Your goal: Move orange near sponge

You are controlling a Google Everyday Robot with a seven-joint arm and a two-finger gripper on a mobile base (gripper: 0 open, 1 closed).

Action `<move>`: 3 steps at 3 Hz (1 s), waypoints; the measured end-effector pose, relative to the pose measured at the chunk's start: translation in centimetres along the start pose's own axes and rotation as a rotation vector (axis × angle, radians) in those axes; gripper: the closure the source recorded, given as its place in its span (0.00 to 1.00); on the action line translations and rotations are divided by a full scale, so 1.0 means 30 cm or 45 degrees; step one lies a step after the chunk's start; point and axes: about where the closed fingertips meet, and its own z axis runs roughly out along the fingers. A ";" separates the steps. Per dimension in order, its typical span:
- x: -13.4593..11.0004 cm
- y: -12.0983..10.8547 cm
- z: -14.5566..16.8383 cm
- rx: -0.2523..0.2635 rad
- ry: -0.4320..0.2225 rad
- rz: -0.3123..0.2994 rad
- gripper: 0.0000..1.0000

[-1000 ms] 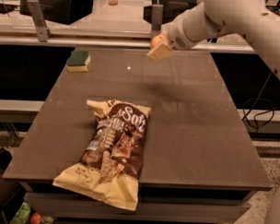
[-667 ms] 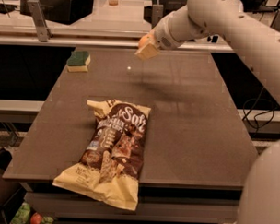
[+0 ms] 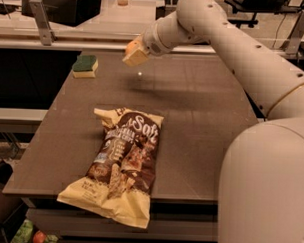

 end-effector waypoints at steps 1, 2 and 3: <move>-0.008 0.035 0.105 -0.077 -0.016 -0.017 1.00; 0.002 0.070 0.191 -0.127 0.006 -0.018 1.00; -0.003 0.097 0.243 -0.157 -0.001 -0.019 1.00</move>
Offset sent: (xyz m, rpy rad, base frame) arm 0.0136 0.0632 -0.0594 -0.0374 0.0907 0.1010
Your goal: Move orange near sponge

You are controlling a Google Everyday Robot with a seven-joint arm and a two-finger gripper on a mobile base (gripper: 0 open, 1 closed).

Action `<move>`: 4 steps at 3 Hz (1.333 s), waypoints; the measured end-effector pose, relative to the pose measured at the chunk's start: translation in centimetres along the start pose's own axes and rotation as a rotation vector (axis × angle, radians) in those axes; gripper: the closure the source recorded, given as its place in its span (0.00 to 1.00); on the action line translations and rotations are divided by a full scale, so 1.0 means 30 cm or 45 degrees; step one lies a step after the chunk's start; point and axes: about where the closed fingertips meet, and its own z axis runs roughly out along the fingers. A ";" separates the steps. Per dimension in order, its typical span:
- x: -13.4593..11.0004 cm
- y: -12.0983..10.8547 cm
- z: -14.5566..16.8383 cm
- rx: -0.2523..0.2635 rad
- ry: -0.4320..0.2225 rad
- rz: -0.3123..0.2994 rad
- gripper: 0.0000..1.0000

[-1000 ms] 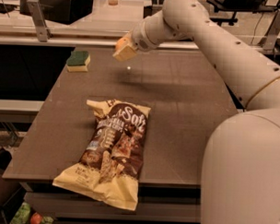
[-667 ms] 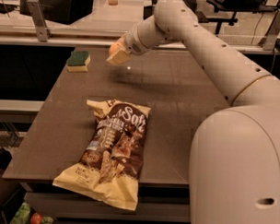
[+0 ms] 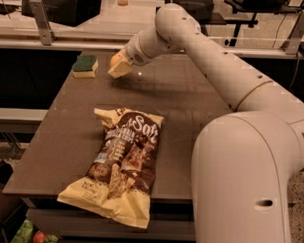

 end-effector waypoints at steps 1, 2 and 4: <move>-0.019 0.021 0.031 -0.024 -0.019 -0.012 1.00; -0.045 0.034 0.046 -0.041 -0.031 -0.037 1.00; -0.029 0.048 0.095 -0.081 -0.041 -0.035 1.00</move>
Offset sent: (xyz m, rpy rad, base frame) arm -0.0068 0.0262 0.0075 0.0137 -0.0232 0.0697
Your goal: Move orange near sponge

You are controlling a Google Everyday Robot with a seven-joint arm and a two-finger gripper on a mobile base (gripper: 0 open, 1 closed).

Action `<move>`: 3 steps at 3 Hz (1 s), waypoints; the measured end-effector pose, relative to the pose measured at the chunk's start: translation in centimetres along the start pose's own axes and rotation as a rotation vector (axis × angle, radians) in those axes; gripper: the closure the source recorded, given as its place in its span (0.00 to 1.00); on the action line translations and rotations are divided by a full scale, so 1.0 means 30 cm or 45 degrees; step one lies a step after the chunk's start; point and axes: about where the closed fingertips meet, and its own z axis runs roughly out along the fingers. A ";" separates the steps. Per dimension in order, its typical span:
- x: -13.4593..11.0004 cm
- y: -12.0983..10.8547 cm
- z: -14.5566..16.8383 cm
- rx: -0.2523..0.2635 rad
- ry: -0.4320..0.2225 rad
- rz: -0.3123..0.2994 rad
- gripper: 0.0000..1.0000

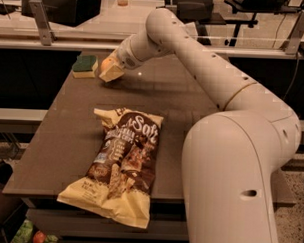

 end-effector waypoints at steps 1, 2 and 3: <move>-0.003 0.005 0.009 -0.005 0.001 -0.002 0.82; -0.002 0.011 0.020 -0.012 0.001 -0.002 0.59; -0.002 0.016 0.030 -0.018 0.001 -0.002 0.36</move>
Offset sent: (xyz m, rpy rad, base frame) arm -0.0006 0.0024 -0.0011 -0.0014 0.0012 0.0032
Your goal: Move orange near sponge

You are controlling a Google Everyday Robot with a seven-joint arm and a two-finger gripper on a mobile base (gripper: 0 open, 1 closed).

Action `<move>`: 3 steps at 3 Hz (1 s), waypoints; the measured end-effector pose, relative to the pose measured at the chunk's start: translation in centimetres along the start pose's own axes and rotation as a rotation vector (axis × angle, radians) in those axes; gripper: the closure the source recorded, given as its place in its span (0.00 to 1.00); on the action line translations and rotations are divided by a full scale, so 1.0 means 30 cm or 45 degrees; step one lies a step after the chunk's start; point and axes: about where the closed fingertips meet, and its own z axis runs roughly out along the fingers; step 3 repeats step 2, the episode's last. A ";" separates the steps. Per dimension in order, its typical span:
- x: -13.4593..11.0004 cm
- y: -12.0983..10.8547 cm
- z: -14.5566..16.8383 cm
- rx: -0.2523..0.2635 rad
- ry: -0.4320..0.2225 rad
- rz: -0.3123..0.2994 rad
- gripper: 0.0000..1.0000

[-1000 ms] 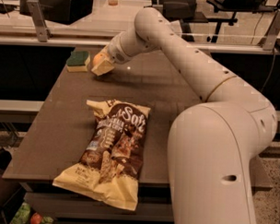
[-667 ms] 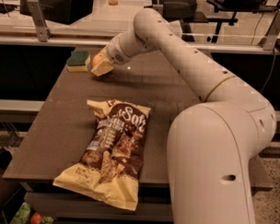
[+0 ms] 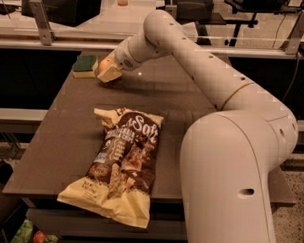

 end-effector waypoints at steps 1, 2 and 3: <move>0.000 0.006 0.011 -0.007 0.000 0.000 0.12; 0.000 0.011 0.021 -0.013 0.000 0.000 0.00; 0.000 0.011 0.021 -0.013 0.000 0.000 0.00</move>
Offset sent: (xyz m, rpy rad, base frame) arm -0.0005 0.0023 -0.0021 -0.0005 0.0030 0.0032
